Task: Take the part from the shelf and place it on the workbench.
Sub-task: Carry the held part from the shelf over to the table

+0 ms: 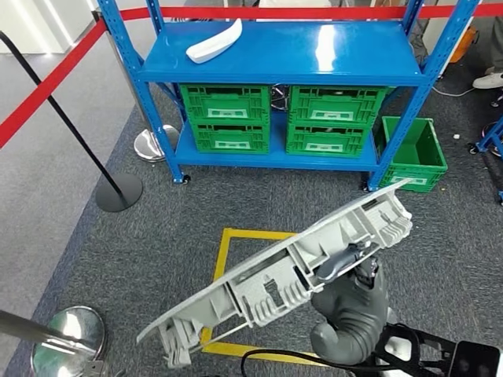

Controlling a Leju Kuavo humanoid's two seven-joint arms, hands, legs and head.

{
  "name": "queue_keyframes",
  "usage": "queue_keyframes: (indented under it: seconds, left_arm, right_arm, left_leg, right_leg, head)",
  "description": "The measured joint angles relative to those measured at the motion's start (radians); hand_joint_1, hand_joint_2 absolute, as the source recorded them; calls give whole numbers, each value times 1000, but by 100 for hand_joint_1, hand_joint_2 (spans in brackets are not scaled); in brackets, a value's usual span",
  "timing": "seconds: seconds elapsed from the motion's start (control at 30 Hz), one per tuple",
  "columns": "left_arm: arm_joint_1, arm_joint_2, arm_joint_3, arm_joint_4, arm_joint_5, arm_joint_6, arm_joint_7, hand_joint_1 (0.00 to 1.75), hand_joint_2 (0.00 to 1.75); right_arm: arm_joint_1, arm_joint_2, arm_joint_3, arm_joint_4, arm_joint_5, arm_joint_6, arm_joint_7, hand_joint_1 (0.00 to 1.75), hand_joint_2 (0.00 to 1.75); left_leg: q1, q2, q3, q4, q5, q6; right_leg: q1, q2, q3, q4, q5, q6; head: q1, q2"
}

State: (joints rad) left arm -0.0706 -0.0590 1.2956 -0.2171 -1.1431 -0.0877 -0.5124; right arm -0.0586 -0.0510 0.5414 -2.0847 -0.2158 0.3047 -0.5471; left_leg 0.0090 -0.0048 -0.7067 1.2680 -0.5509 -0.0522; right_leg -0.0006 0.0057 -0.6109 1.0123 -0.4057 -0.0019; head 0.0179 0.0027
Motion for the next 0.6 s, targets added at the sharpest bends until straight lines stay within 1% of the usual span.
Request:
queue_keyframes:
  seconds: [0.03, 0.07, 0.1, 0.13, 0.17, 0.2, 0.23, 0.27, 0.3, 0.33, 0.37, 0.4, 0.43, 0.47, 0.5, 0.53, 0.57, 0.6]
  left_arm:
    - [0, 1, 0, 0, -2, 0, 0, 0, 175]
    - [-1, 1, 0, 0, -5, 0, 0, 0, 175]
    - [-3, 3, 0, 0, -7, 0, 0, 0, 175]
    - [-6, 5, -1, 0, -9, 0, 0, 0, 175]
    - [-9, 7, -1, 0, -10, -1, 0, 0, 175]
    - [-12, 9, -1, 0, -10, -1, 0, 0, 175]
    - [-14, 10, -1, 0, -11, -2, -1, 0, 175]
    - [-14, 11, -1, 0, -11, -2, -1, 0, 175]
    - [-13, 11, -1, 0, -12, -2, -1, 0, 175]
    - [-13, 11, -1, 0, -12, -2, -1, 0, 175]
    - [-12, 12, -1, 0, -12, -3, -1, 0, 175]
    - [-12, 12, -1, 0, -12, -3, -1, 0, 175]
    - [-12, 13, -1, 0, -12, -3, -1, 0, 175]
    - [-12, 14, -1, 0, -12, -3, -1, 0, 175]
    - [-11, 14, -1, 0, -12, -3, 0, 0, 175]
    - [-11, 14, -1, 0, -12, -3, 0, 0, 175]
    - [-11, 14, -1, 0, -12, -3, 1, 0, 175]
    - [-10, 15, -1, 0, -11, -3, 1, 0, 175]
  right_arm:
    - [-6, 0, 0, 2, 2, -7, 0, 175, 175]
    - [-12, 1, 0, 3, 5, -14, -2, 175, 175]
    - [-18, 1, 0, 3, 8, -21, -3, 175, 175]
    - [-24, 3, 0, 3, 10, -26, -6, 175, 175]
    - [-29, 5, 0, 3, 9, -28, -8, 175, 175]
    - [-34, 7, 1, 4, 7, -29, -9, 175, 175]
    - [-39, 9, 1, 4, 4, -30, -11, 175, 175]
    - [-43, 11, 2, 4, 0, -30, -12, 175, 175]
    - [-45, 12, 2, 4, -3, -30, -13, 175, 175]
    - [-46, 12, 2, 4, -5, -30, -14, 175, 175]
    - [-47, 12, 2, 4, -8, -30, -16, 175, 175]
    - [-47, 12, 2, 4, -9, -29, -17, 175, 175]
    - [-48, 12, 2, 4, -11, -29, -19, 175, 175]
    - [-48, 12, 2, 4, -13, -29, -21, 175, 175]
    - [-48, 12, 2, 4, -14, -28, -22, 175, 175]
    - [-48, 12, 2, 4, -14, -28, -24, 175, 175]
    - [-48, 12, 2, 4, -14, -28, -25, 175, 175]
    - [-49, 12, 2, 4, -13, -28, -26, 175, 175]
  left_leg:
    - [-1, 0, 25, -15, 23, 4]
    - [-3, 0, 66, -62, 49, 9]
    - [-5, 0, 120, -129, 63, 17]
    - [-8, 0, 173, -206, 64, 24]
    - [-12, 0, 210, -263, 58, 30]
    - [-15, -1, 229, -299, 50, 34]
    - [-17, -1, 231, -315, 51, 38]
    - [-16, 0, 223, -317, 61, 42]
    - [-14, 2, 217, -319, 71, 48]
    - [-12, 5, 209, -321, 81, 54]
    - [-9, 8, 200, -323, 92, 59]
    - [-9, 10, 189, -322, 101, 62]
    - [-9, 13, 178, -322, 111, 63]
    - [-9, 16, 166, -321, 121, 62]
    - [-8, 19, 153, -320, 131, 60]
    - [-7, 22, 141, -319, 140, 56]
    - [-4, 23, 128, -315, 148, 51]
    - [-2, 24, 117, -311, 155, 45]
  right_leg:
    - [2, 0, -14, 0, 11, 0]
    - [3, -1, -27, 0, 22, 1]
    - [4, -1, -38, 1, 32, 3]
    - [6, -1, -47, 1, 42, 6]
    - [6, -3, -52, 0, 52, 10]
    - [5, -4, -56, -3, 63, 15]
    - [4, -6, -58, -8, 74, 20]
    - [3, -5, -61, -11, 80, 26]
    - [2, -4, -68, -6, 71, 32]
    - [2, -3, -77, 15, 43, 37]
    - [0, -3, -92, 60, -2, 43]
    - [-2, -3, -109, 123, -56, 48]
    - [-4, -3, -124, 194, -99, 52]
    - [-6, -3, -132, 254, -122, 57]
    - [-8, -3, -126, 284, -120, 60]
    - [-9, -4, -103, 278, -100, 63]
    - [-12, -4, -60, 234, -73, 66]
    - [-13, -5, -8, 165, -60, 70]
  head:
    - [0, 0]
    - [0, 0]
    - [0, 0]
    - [0, 0]
    - [1, 0]
    - [1, 0]
    - [1, 0]
    - [0, 0]
    - [0, 0]
    - [2, 0]
    - [4, 0]
    - [6, 0]
    - [7, 0]
    - [7, 0]
    - [7, 0]
    - [7, 0]
    - [7, 0]
    - [7, 0]
